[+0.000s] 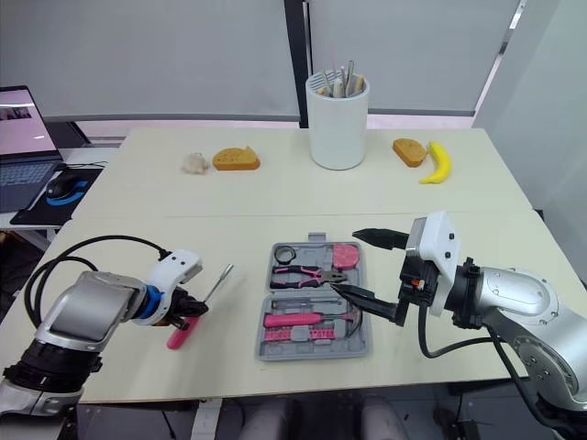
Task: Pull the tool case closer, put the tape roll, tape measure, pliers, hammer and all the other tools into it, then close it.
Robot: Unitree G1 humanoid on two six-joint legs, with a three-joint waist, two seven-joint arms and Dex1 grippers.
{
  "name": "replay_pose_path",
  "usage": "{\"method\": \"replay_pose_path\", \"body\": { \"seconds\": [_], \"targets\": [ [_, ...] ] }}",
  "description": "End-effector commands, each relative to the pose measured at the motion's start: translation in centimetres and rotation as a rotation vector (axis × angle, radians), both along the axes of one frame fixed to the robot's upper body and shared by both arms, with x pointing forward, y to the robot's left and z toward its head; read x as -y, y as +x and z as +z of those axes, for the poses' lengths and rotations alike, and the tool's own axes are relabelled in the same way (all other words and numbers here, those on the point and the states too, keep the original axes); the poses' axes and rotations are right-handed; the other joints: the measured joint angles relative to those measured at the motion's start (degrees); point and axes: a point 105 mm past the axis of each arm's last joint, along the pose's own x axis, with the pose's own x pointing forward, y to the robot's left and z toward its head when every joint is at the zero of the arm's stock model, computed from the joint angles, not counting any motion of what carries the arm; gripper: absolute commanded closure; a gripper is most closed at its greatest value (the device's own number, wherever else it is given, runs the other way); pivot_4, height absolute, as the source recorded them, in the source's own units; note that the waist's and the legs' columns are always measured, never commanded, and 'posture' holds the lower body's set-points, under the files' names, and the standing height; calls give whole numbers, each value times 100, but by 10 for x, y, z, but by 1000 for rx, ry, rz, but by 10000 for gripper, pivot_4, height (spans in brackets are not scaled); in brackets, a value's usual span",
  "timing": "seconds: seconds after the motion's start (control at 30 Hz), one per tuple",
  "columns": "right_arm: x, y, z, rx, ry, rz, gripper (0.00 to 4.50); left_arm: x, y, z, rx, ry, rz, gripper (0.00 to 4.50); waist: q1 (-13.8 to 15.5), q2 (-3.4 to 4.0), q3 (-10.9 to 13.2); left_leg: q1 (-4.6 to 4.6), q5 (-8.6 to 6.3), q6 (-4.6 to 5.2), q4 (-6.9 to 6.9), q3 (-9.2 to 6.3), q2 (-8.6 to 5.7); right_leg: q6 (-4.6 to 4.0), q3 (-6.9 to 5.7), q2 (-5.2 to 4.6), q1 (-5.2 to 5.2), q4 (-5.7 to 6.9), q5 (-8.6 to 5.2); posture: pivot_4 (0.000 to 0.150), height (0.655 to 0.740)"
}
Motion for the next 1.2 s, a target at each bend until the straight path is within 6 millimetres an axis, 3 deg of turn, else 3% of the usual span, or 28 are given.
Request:
{"method": "replay_pose_path", "body": {
  "seconds": [0.03,0.13,0.3,0.53,0.6,0.77,0.93,1.07,1.2],
  "targets": [
    [-2,-6,7,41,7,6,0,7,8,-7,18,19,-8,39417,6,0,0,0,0,0,0,0,-1,0,0,-1,0,0,0,1500,7400],
    [-1,-6,8,43,3,2,0,16,12,-14,21,-1,-14,39417,19,12,-7,1,0,0,-1,-1,-2,0,-1,-2,1,-1,0,1500,7400],
    [0,-6,9,43,-3,1,0,22,10,-10,33,-32,-42,23723,85,24,-14,3,0,0,-1,0,-7,0,-1,-9,4,-3,0,1500,7400],
    [-2,-1,-1,40,-75,37,0,2,-3,24,165,-82,-48,1171,64,19,-11,0,0,0,-5,1,-2,0,-2,-9,-2,-9,0,1500,7400],
    [-6,1,-4,43,-91,63,0,-12,-15,35,197,-102,-20,504,19,20,-11,1,0,-1,-6,2,1,-1,-2,-9,-2,-11,0,1500,7400],
    [-12,4,-17,65,-151,137,0,-23,-54,61,315,-219,-112,504,-18,21,-10,1,0,-1,-9,5,2,-2,-5,-15,-1,-22,0,1500,7400],
    [-17,8,-19,95,-145,151,0,-47,-70,75,482,-223,-90,504,42,23,-9,1,-1,-2,-10,3,2,-4,-13,-22,3,-40,1,1500,7400],
    [-18,7,-24,93,-151,163,0,-60,-80,62,447,-136,-124,504,106,24,-9,1,-4,-5,-13,5,1,-5,-16,-30,2,-64,3,1500,7400],
    [-17,6,-24,95,-153,152,0,-52,-67,55,468,-222,-97,504,178,26,-8,0,-5,-6,-15,4,-5,-5,-21,-39,-2,-67,3,1500,7400]
  ]
}}
